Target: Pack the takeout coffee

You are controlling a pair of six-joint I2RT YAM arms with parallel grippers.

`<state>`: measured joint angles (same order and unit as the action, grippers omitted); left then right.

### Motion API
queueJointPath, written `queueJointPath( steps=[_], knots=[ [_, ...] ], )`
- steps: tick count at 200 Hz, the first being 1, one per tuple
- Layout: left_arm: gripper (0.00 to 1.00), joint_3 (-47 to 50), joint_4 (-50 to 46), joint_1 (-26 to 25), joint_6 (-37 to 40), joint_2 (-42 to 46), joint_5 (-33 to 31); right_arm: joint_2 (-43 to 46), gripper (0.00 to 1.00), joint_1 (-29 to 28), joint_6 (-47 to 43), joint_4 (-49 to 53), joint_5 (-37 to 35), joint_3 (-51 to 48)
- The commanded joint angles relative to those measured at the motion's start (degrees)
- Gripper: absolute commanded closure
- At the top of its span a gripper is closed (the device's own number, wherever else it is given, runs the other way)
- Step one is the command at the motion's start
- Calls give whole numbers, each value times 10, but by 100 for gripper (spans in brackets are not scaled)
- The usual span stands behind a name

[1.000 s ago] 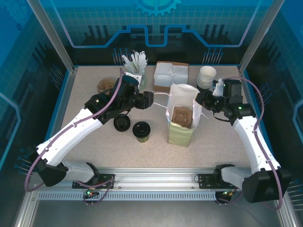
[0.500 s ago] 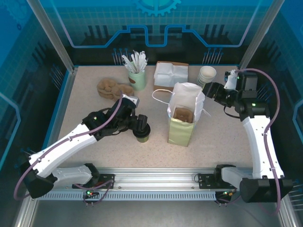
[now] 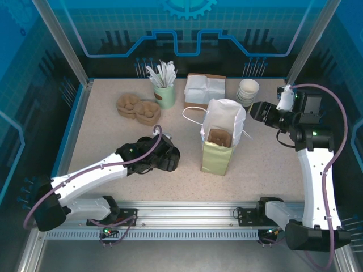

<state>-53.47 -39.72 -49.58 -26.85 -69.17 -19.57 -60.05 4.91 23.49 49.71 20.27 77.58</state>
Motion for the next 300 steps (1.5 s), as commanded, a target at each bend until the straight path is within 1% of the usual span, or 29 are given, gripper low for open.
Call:
queueJointPath(
  steps=[1, 18, 52, 75, 101, 132, 153, 177, 195, 244, 267, 300],
  knots=[
    [10, -2, 25, -3, -7, -13, -9, 5, 40, 13, -11, 12, 28, -14],
    [11, -7, 28, -3, -6, -25, -4, 5, 40, 13, -7, 5, 32, -21],
    [19, -12, 42, -3, -5, -43, 0, 3, 40, 15, 4, -6, 32, -31],
    [19, -10, 46, -4, -14, -43, -7, -1, 40, 15, 7, -9, 37, -34],
    [21, -9, 51, -4, -13, -47, -11, -4, 40, 15, 5, -11, 44, -36],
    [20, -15, 45, -4, -10, -61, -17, -9, 40, 16, 8, -14, 49, -38],
    [25, -21, 42, -3, -12, -71, -15, -12, 40, 18, 11, -13, 55, -38],
    [27, -25, 36, -3, -14, -76, -17, -13, 40, 20, 11, -13, 59, -39],
    [27, -27, 33, -3, -14, -76, -21, -14, 40, 22, 10, -12, 62, -39],
    [18, -42, 25, -3, -15, -76, -31, -17, 40, 24, 8, -11, 67, -36],
    [18, -47, 25, -3, -18, -76, -35, -19, 40, 26, 8, -11, 70, -36],
    [18, -52, 22, -3, -22, -77, -36, -19, 40, 27, 8, -16, 94, -39]
  ],
)
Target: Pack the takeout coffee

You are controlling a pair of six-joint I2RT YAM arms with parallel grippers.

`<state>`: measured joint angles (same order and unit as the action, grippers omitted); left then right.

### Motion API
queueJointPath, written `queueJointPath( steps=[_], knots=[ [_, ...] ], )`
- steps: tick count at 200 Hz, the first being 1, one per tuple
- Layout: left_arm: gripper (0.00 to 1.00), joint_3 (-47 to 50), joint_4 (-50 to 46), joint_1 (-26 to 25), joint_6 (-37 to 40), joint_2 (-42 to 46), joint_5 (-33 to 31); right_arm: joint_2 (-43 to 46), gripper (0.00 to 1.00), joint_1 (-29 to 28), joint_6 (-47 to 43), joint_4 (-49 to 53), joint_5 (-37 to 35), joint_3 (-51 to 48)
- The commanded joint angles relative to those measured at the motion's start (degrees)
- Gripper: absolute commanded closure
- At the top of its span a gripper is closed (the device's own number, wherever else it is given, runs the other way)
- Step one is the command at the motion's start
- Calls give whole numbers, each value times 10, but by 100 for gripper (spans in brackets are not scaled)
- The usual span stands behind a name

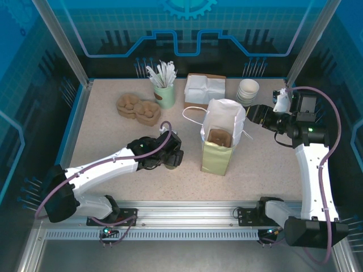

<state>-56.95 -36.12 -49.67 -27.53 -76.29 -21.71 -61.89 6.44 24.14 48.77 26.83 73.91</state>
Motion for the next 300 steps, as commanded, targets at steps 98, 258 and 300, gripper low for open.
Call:
queueJointPath(
  steps=[98, 258, 300],
  knots=[
    [22, -30, -41, -2, -22, -39, -11, -5, 40, 30, -5, 1, 43, 2],
    [21, -71, -122, 7, -36, -104, 43, -24, 40, 40, -19, 21, 64, 19],
    [23, -67, -114, 9, -35, -113, 55, -31, 40, 41, -21, 25, 70, 26]
  ],
)
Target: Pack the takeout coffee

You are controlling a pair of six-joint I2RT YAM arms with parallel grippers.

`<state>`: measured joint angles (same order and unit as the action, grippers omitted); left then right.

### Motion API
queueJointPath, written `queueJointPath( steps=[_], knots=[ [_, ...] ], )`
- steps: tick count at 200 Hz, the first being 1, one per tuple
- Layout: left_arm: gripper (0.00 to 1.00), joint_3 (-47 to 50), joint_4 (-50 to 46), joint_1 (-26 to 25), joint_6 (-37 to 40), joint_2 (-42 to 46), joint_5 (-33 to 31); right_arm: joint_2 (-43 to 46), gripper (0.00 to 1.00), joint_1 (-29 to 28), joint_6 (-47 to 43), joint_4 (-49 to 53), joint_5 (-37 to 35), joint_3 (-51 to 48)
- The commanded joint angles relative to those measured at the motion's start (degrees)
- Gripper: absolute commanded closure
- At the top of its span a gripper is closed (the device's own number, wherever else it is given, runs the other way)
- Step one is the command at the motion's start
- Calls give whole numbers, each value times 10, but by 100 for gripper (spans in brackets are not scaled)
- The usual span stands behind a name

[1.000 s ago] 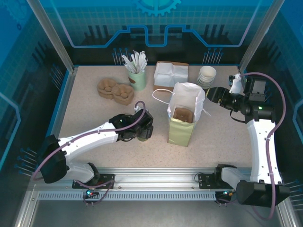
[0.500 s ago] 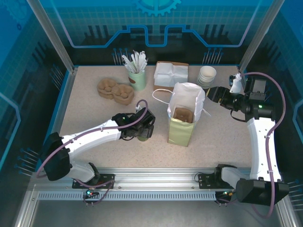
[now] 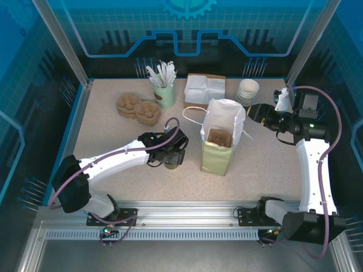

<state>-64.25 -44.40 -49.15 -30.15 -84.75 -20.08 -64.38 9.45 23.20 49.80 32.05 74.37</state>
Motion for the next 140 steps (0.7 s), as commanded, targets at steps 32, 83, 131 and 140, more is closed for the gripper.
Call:
queueJointPath(
  steps=[32, 83, 131, 140],
  knots=[
    [26, 8, -30, 5, -6, -36, 44, -14, 40, 11, -16, 17, 22, 29],
    [32, 8, -12, 5, 6, -5, 46, -36, 40, 11, -25, 1, 19, 38],
    [32, -12, -11, 10, 21, 39, 40, -104, 40, -1, -83, -14, 11, 96],
    [32, -22, -16, 10, 25, 45, 40, -120, 40, -7, -105, -12, 6, 110]
  ],
)
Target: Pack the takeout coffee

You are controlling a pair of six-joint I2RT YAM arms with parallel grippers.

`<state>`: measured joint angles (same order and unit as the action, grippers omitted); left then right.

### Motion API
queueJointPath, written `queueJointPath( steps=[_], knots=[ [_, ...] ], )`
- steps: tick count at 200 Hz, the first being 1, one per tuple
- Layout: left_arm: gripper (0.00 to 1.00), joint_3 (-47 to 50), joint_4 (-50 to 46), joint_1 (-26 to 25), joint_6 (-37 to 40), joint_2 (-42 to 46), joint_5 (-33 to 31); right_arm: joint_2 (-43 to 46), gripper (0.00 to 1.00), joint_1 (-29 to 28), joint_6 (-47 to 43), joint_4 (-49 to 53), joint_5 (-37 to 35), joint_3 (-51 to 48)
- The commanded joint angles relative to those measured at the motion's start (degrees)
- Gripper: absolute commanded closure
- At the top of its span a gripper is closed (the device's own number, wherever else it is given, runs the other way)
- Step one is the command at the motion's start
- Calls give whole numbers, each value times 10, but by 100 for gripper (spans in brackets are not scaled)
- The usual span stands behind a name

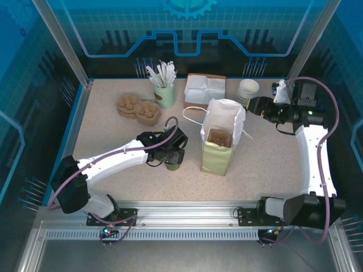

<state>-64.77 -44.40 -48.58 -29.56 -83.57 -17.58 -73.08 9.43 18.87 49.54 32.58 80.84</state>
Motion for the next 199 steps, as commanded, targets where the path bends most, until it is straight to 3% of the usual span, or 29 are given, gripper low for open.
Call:
queueJointPath(
  steps=[1, 62, 85, 138, 199],
  knots=[
    [32, -19, -16, 5, 19, 34, 14, -35, 40, -8, -65, -9, 0, 48],
    [33, -118, -105, 5, 47, 74, 22, -168, 38, -93, -220, 60, -71, 192],
    [32, -152, -131, 6, 64, 86, 14, -201, 38, -106, -240, 66, -83, 227],
    [32, -259, -200, 8, 92, 83, 4, -230, 37, -137, -330, 103, -70, 243],
    [32, -388, -268, 10, 128, 63, -7, -255, 38, -154, -361, 125, -102, 240]
  ],
)
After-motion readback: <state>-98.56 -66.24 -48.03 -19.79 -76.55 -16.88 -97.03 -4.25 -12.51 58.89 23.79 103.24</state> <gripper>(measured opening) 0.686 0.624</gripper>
